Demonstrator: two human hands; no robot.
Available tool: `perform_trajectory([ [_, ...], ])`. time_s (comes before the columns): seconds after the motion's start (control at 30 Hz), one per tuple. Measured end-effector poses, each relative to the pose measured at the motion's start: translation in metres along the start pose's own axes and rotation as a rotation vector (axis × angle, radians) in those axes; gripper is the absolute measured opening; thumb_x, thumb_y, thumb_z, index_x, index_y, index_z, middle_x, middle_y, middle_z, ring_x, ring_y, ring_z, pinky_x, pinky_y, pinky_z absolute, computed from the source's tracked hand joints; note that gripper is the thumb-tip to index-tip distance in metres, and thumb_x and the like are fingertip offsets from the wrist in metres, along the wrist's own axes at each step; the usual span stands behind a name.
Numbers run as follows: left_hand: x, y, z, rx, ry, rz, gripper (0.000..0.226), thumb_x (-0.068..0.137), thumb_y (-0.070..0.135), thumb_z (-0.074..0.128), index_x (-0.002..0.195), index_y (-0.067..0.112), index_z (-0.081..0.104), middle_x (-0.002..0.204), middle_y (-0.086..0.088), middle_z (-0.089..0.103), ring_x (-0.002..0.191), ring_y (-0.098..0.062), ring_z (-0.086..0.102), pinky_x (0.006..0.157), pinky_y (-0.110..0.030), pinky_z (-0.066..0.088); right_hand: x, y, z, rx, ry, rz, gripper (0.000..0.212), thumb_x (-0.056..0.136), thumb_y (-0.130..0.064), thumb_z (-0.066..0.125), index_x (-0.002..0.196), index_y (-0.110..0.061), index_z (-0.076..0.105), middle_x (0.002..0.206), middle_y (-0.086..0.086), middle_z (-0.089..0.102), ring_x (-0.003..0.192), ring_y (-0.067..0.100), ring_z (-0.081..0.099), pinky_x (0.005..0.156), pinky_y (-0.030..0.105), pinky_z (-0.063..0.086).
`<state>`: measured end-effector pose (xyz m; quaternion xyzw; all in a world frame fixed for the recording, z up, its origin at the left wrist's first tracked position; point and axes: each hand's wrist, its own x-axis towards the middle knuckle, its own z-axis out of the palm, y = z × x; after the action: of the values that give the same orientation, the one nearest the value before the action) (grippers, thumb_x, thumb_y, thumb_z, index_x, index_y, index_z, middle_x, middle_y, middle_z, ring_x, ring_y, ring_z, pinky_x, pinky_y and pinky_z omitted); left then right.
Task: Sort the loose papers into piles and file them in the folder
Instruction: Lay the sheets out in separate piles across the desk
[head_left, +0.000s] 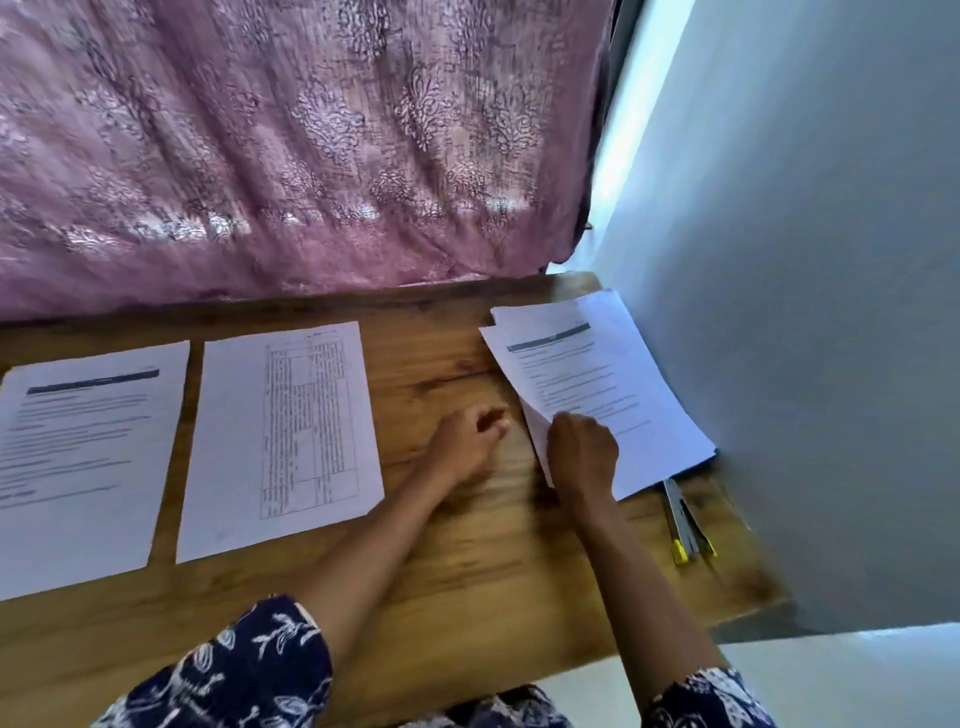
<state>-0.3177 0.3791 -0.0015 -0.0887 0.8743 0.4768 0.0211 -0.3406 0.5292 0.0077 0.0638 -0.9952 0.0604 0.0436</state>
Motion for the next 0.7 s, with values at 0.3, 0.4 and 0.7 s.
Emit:
perform_trajectory([
  [0.3, 0.013, 0.015, -0.002, -0.535, 0.081, -0.296, 0.029, 0.089, 0.001, 0.063, 0.118, -0.007, 0.061, 0.119, -0.021, 0.063, 0.104, -0.03, 0.063, 0.075, -0.024, 0.051, -0.02, -0.017, -0.011, 0.242, -0.251, -0.148, 0.033, 0.089, -0.044, 0.058, 0.079, -0.013, 0.066, 0.084, 0.007, 0.068, 0.083, 0.025, 0.062, 0.062, 0.03, 0.035],
  [0.4, 0.004, 0.001, -0.02, -0.456, 0.116, -0.286, 0.033, 0.087, -0.005, 0.063, 0.119, -0.006, 0.061, 0.122, -0.021, 0.062, 0.11, -0.034, 0.062, 0.087, -0.032, 0.049, -0.019, -0.01, -0.014, 0.618, -0.221, -0.045, 0.035, 0.085, -0.053, 0.062, 0.084, -0.019, 0.07, 0.094, 0.0, 0.071, 0.089, 0.016, 0.063, 0.073, 0.029, 0.046],
  [0.7, -0.059, -0.053, -0.14, -0.617, 0.169, -0.303, 0.021, 0.086, 0.009, 0.067, 0.106, 0.017, 0.067, 0.094, 0.006, 0.074, 0.09, -0.015, 0.07, 0.079, -0.033, 0.057, 0.003, -0.039, -0.01, 1.185, -0.443, 0.1, 0.033, 0.089, -0.023, 0.067, 0.118, -0.012, 0.058, 0.117, 0.008, 0.066, 0.097, 0.018, 0.066, 0.078, 0.027, 0.055],
])
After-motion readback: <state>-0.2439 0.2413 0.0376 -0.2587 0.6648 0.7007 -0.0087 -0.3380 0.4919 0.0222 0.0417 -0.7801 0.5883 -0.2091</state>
